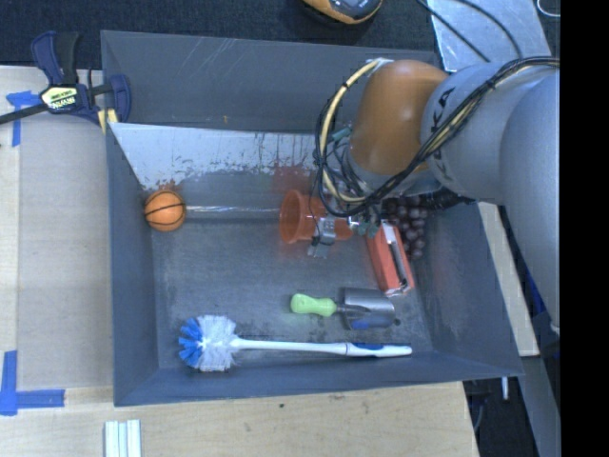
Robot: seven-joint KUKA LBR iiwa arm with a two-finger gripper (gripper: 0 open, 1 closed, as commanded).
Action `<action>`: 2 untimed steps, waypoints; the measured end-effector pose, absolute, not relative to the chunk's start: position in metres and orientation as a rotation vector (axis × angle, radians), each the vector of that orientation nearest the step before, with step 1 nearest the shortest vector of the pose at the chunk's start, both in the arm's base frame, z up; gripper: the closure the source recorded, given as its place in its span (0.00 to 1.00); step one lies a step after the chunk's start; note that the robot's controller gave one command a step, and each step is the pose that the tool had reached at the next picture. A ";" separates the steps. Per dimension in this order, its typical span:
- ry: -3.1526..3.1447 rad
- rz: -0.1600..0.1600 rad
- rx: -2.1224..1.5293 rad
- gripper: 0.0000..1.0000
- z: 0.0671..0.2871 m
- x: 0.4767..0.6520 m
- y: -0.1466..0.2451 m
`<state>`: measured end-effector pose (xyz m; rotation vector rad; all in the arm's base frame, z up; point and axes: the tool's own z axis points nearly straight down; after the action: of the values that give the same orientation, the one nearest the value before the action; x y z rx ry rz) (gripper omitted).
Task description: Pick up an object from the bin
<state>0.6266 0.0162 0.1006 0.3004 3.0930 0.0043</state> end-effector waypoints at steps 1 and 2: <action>3.133 0.001 0.220 0.00 0.070 0.625 -0.024; 3.031 0.013 0.682 1.00 0.071 0.615 0.085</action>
Offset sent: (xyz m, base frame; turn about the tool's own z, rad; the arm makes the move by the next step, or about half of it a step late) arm -0.0128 0.0687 -0.0306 0.2535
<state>0.6147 0.0845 0.0707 0.6824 3.0306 0.0125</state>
